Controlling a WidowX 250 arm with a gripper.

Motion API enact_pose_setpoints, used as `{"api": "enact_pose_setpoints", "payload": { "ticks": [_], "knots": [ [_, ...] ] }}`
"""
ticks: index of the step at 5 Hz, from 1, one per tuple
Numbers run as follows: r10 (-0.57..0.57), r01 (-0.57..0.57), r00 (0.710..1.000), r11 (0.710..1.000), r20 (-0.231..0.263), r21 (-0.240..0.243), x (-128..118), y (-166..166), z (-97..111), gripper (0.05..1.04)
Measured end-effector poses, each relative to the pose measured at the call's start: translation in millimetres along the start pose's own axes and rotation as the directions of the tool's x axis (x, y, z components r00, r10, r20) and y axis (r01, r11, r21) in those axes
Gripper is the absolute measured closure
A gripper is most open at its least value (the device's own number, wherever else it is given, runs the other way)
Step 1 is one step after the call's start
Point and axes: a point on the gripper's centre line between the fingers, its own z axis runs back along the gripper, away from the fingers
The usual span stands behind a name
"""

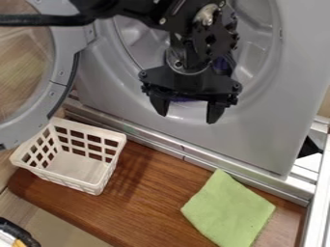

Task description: Move the green cloth beside the white basket

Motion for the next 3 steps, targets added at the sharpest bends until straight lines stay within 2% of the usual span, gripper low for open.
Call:
{"api": "enact_pose_setpoints", "payload": {
  "ticks": [1,2,3],
  "knots": [
    [-0.003,0.003,1.000,1.000,-0.019,0.009,-4.5,0.8,-4.9,0.084],
    [-0.053,0.053,0.997,0.999,-0.062,-0.002,-19.4,-12.6,-20.5,0.084],
    [-0.091,0.090,0.993,0.996,-0.078,-0.019,-31.2,-30.1,-29.0,0.084]
  ]
}}
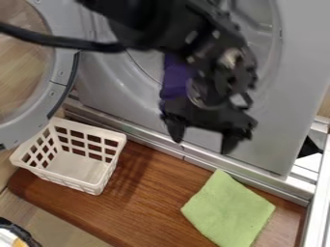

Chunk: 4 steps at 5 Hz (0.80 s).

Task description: Move the green cloth beside the white basket

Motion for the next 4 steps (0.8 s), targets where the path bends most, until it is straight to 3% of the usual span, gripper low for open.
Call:
{"api": "enact_pose_setpoints", "payload": {
  "ticks": [1,2,3,4],
  "knots": [
    [-0.024,0.024,1.000,1.000,0.004,-0.015,-10.6,-21.8,-15.8,0.084],
    [-0.024,0.023,1.000,0.999,-0.021,-0.025,-26.7,-30.4,-44.6,0.084],
    [-0.044,0.045,0.997,0.999,-0.058,0.008,-43.0,-37.0,-75.9,0.084],
    [-0.053,0.053,0.997,0.999,-0.060,-0.002,-46.5,-43.1,-94.4,0.084]
  ]
}}
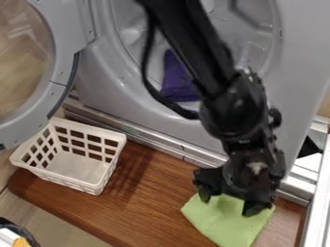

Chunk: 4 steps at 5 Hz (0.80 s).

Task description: Move the green cloth beside the white basket

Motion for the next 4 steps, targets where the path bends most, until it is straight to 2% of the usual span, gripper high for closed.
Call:
{"api": "enact_pose_setpoints", "payload": {
  "ticks": [2,3,4],
  "knots": [
    [0.046,-0.049,0.998,0.996,-0.036,-0.079,-3.8,-8.7,-28.2,0.084],
    [0.087,-0.091,0.996,0.987,-0.032,-0.134,1.4,-8.5,-31.3,0.083],
    [0.117,-0.123,0.992,0.983,-0.051,-0.135,0.6,-4.4,-35.3,0.083]
  ]
}}
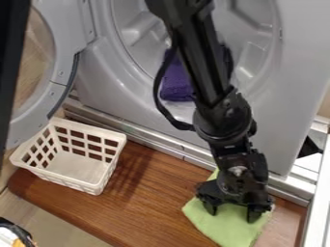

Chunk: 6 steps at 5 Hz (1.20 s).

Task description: Move the green cloth beside the white basket

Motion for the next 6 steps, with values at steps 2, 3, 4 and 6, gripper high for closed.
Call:
{"api": "enact_pose_setpoints", "payload": {
  "ticks": [2,3,4,6],
  "knots": [
    [0.038,-0.037,0.999,0.998,-0.029,0.044,-4.1,18.9,-0.4,0.083],
    [0.078,-0.075,0.996,0.994,-0.034,0.075,-3.5,39.4,1.0,0.083],
    [0.117,-0.112,0.992,0.988,-0.041,0.110,-3.1,59.6,2.7,0.083],
    [0.211,-0.197,0.976,0.957,-0.045,0.213,-2.9,118.2,11.5,0.083]
  ]
}}
